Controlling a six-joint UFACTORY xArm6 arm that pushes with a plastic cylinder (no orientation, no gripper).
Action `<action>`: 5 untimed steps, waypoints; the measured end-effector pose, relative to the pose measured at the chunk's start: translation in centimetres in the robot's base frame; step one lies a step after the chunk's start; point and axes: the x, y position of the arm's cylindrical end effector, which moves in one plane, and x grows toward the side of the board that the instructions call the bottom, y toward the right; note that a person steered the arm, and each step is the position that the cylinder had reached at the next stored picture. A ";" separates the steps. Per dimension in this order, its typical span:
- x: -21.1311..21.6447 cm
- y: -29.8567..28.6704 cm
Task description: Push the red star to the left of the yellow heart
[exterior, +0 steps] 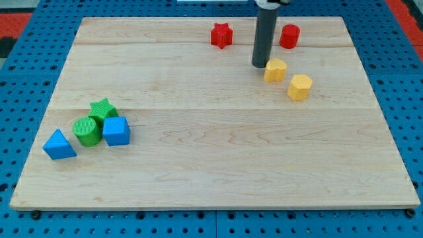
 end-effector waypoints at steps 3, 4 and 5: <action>-3.6 -10.2; -6.3 -16.1; -10.7 -14.9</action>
